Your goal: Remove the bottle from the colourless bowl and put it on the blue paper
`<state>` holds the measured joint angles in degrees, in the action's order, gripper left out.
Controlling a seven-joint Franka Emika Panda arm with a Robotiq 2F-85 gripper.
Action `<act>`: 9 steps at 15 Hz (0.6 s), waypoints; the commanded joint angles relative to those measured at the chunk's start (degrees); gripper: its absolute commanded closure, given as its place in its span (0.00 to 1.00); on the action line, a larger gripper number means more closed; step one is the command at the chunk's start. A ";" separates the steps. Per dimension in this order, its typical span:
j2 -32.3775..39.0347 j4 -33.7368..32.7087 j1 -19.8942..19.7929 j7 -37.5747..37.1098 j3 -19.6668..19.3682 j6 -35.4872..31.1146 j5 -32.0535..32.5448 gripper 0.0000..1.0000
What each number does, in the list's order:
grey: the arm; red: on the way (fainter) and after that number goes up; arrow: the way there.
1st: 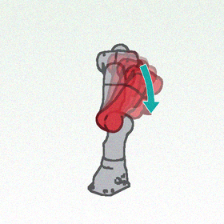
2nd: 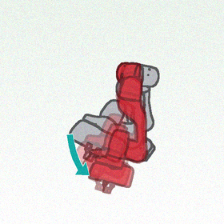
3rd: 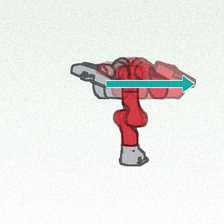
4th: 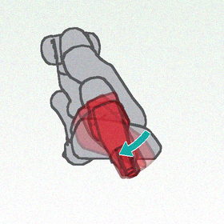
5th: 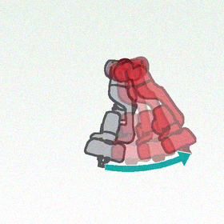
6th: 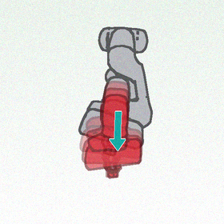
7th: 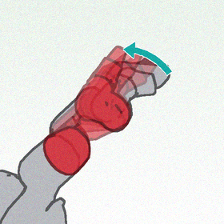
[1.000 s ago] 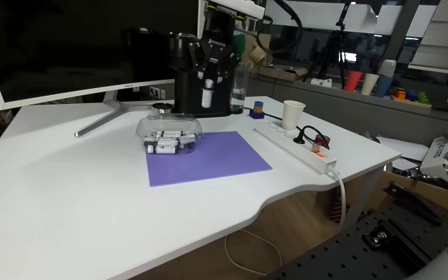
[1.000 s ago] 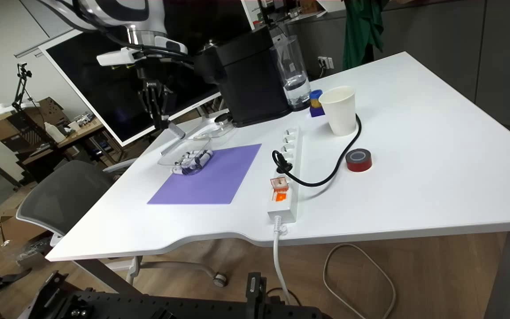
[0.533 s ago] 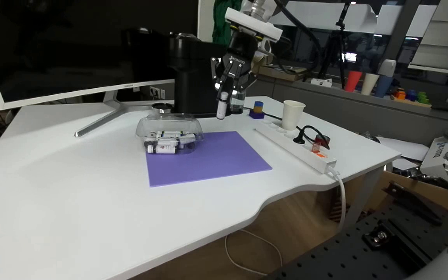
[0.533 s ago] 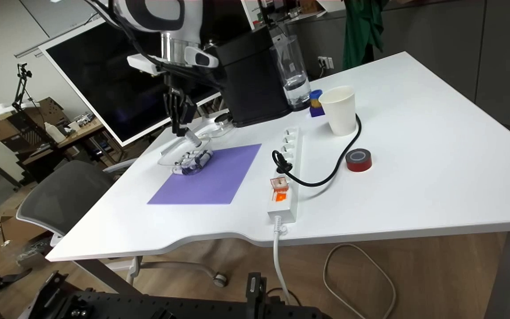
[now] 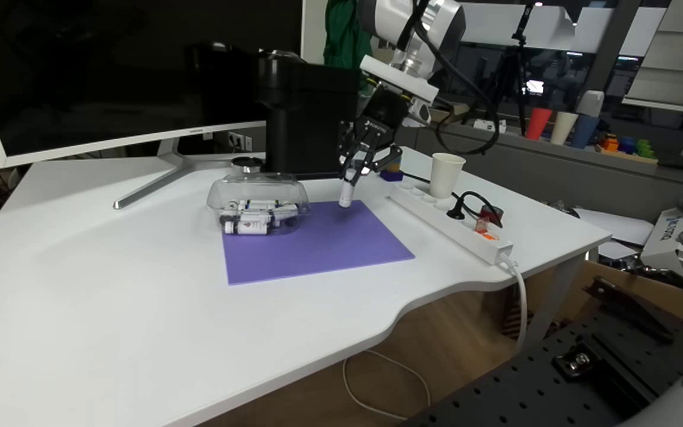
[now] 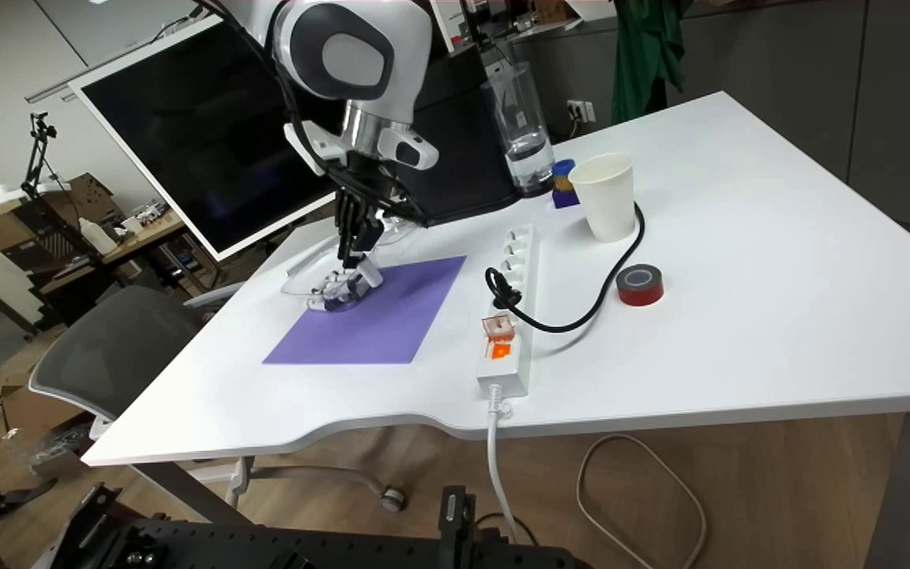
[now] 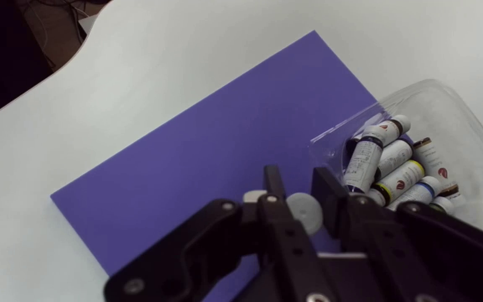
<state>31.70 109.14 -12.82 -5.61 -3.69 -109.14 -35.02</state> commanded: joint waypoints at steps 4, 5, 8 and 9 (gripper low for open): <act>8.72 -8.27 -3.21 -0.69 -0.21 5.51 -6.60 0.94; 9.76 -9.31 -3.37 -0.96 -0.32 6.04 -7.12 0.94; 12.27 -11.97 -3.55 -1.86 -0.72 7.45 -8.11 0.94; 12.95 -12.75 -3.47 -2.21 -0.89 7.75 -8.16 0.94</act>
<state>42.12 100.67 -16.05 -5.58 -4.01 -104.47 -42.24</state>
